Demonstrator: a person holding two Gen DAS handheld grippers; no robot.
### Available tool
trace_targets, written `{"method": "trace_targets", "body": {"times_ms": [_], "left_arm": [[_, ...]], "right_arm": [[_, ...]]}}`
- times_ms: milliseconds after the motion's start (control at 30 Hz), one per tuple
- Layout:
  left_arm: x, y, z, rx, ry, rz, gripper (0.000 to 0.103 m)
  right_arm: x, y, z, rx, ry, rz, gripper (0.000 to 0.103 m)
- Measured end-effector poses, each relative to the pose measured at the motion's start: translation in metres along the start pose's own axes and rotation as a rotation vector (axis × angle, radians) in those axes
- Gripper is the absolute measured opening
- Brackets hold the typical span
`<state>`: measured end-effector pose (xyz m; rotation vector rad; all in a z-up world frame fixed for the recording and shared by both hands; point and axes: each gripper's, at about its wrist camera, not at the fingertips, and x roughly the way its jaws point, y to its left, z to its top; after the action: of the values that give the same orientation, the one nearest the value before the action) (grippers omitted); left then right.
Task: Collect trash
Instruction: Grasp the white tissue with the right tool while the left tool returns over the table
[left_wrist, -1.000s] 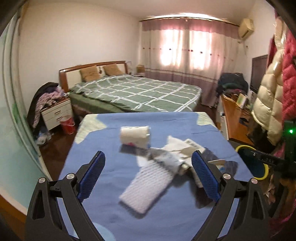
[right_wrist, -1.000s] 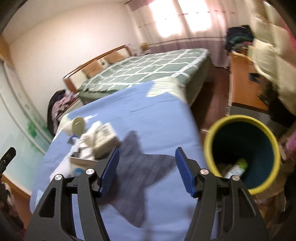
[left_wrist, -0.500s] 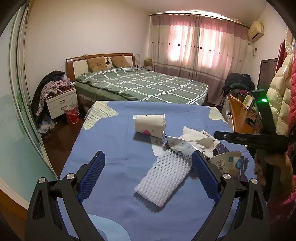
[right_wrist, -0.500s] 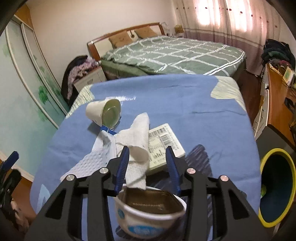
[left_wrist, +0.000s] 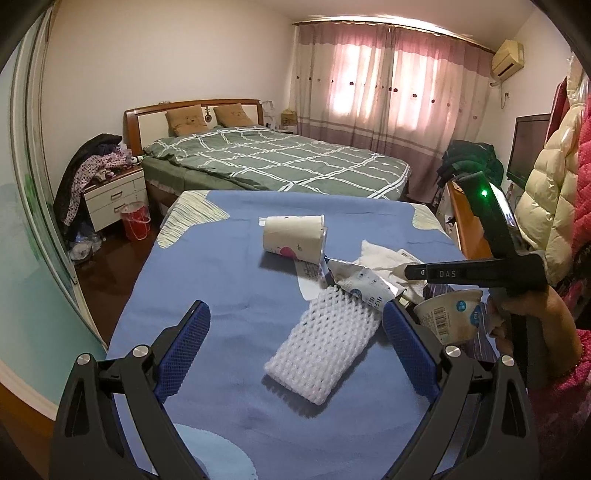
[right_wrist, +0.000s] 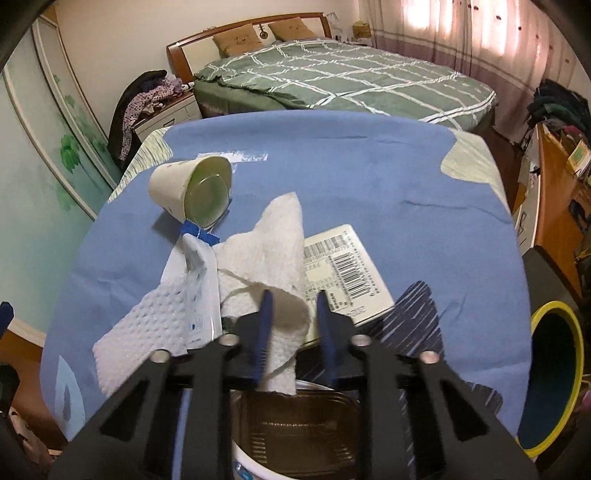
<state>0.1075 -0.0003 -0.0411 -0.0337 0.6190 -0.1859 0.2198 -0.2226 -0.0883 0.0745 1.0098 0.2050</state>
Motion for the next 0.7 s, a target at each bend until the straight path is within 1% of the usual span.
{"method": "trace_targets", "body": {"times_ms": [33,100,333,700], "left_arm": [[0.000,0.000,0.000,-0.001,0.000,0.000,0.093],[0.000,0.000,0.000,-0.001,0.002,0.001,0.093],[0.003,-0.007,-0.002,0.011,0.012,-0.010,0.093],[0.009,-0.025,-0.002,0.054,0.026,-0.038,0.093]], "right_arm": [[0.000,0.000,0.000,0.003,-0.003,0.005,0.005],[-0.002,-0.002,0.000,0.013,-0.014,0.022,0.002],[-0.030,-0.005,0.004,0.038,-0.100,0.055,0.002],[-0.090,-0.029,0.008,0.097,-0.245,0.072,0.002]]}}
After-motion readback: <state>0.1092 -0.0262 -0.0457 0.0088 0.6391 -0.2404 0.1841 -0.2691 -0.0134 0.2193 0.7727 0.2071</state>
